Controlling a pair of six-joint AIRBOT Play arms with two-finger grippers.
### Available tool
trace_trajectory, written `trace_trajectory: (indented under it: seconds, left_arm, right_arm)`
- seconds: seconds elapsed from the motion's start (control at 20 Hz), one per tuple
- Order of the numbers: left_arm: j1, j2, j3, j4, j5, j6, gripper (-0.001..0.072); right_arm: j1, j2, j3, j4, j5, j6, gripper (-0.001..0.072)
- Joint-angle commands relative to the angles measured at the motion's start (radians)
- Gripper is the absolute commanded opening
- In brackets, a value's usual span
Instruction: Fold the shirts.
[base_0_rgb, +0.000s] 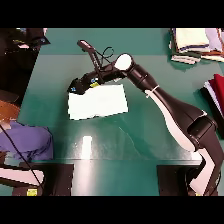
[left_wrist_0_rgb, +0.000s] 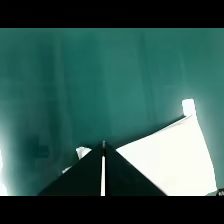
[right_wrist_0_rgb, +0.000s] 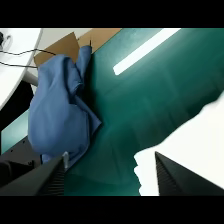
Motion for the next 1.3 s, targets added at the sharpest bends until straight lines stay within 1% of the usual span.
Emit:
trace_trajectory:
  seconds: [0.0,0.05,0.15,0.25,0.4,0.5,0.6,0.75,0.8,0.95,1.0,1.05,1.1,1.2,1.25]
  left_arm:
    - [0.026,0.026,-0.001,-0.001,-0.024,0.007,0.0026]
    - [0.025,0.026,-0.005,-0.003,-0.035,0.007,0.0026]
    - [0.024,0.027,-0.030,-0.005,-0.047,0.007,0.0025]
    - [0.020,0.027,-0.058,-0.005,-0.055,0.010,0.0026]
    - [-0.002,0.027,-0.085,-0.012,-0.057,0.031,0.0025]
    - [-0.027,0.027,-0.087,-0.012,-0.050,0.046,0.0025]
    - [-0.061,0.027,-0.089,-0.011,-0.035,0.060,0.0025]
    - [-0.111,0.027,-0.089,-0.011,-0.014,0.067,0.0025]
    - [-0.124,0.027,-0.089,-0.011,-0.015,0.082,0.0025]
    - [-0.150,0.027,-0.089,-0.011,-0.015,0.090,0.0026]
    - [-0.153,0.027,-0.089,-0.013,-0.015,0.093,0.0026]
    - [-0.152,0.027,-0.089,-0.012,-0.016,0.094,0.0026]
    - [-0.152,0.027,-0.089,-0.011,-0.016,0.094,0.0026]
    - [-0.152,0.027,-0.089,-0.012,-0.017,0.094,0.0025]
    - [-0.152,0.027,-0.089,-0.012,-0.017,0.094,0.0026]
  right_arm:
    - [-0.072,0.016,-0.002,-0.054,0.182,0.044,0.0556]
    - [-0.118,0.040,-0.021,-0.089,0.242,0.068,0.0556]
    - [-0.226,0.098,-0.109,-0.164,0.306,0.101,0.0557]
    - [-0.336,0.160,-0.235,-0.227,0.315,0.122,0.0556]
    - [-0.489,0.202,-0.408,-0.230,0.293,0.138,0.0558]
    - [-0.553,0.189,-0.488,-0.212,0.285,0.138,0.0676]
    - [-0.581,0.148,-0.544,-0.144,0.283,0.138,0.0677]
    - [-0.559,0.068,-0.580,-0.057,0.252,0.138,0.0676]
    - [-0.539,0.039,-0.575,-0.031,0.241,0.138,0.0675]
    - [-0.472,-0.034,-0.519,0.025,0.217,0.138,0.0672]
    - [-0.446,-0.055,-0.491,0.046,0.210,0.138,0.0657]
    - [-0.420,-0.071,-0.463,0.068,0.199,0.138,0.0602]
    - [-0.396,-0.082,-0.443,0.074,0.179,0.138,0.0562]
    - [-0.352,-0.085,-0.420,0.077,0.119,0.137,0.0548]
    - [-0.334,-0.085,-0.409,0.077,0.094,0.136,0.0396]
